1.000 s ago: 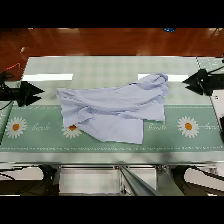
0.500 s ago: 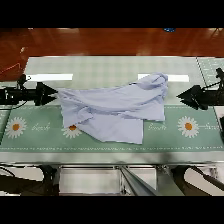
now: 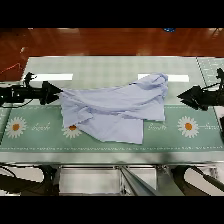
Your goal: Fold the shirts.
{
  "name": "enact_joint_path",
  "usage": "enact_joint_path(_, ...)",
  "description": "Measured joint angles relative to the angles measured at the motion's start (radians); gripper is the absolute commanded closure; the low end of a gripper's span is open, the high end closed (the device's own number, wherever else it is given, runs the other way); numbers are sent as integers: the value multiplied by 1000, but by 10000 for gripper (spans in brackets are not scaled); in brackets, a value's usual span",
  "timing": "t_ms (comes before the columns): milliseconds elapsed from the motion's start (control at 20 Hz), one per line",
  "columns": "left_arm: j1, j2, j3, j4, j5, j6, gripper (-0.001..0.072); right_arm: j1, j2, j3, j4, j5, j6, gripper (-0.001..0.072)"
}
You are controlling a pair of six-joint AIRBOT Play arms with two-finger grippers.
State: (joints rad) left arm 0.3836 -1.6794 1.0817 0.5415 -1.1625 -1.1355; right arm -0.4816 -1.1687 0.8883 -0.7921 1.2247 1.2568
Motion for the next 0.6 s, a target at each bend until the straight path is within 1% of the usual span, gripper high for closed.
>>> enact_joint_path(50, -12, -2, 0, 0, 12, 0, 686, 0, 0, 0, 0, -1, 0, 306)
enact_joint_path(200, -34, -4, 5, -1, 24, -1, 686, -12, 0, 0, -21, -3, 11, 306)
enact_joint_path(350, -42, -4, 14, 0, 21, -1, 685, -29, 0, -24, -130, 11, 68, 306)
enact_joint_path(450, -44, -5, 19, 0, 15, -1, 686, -32, 0, -76, -179, 23, 104, 306)
enact_joint_path(600, -46, -5, 23, 0, 13, -4, 685, -18, -6, -164, -203, 16, 128, 306)
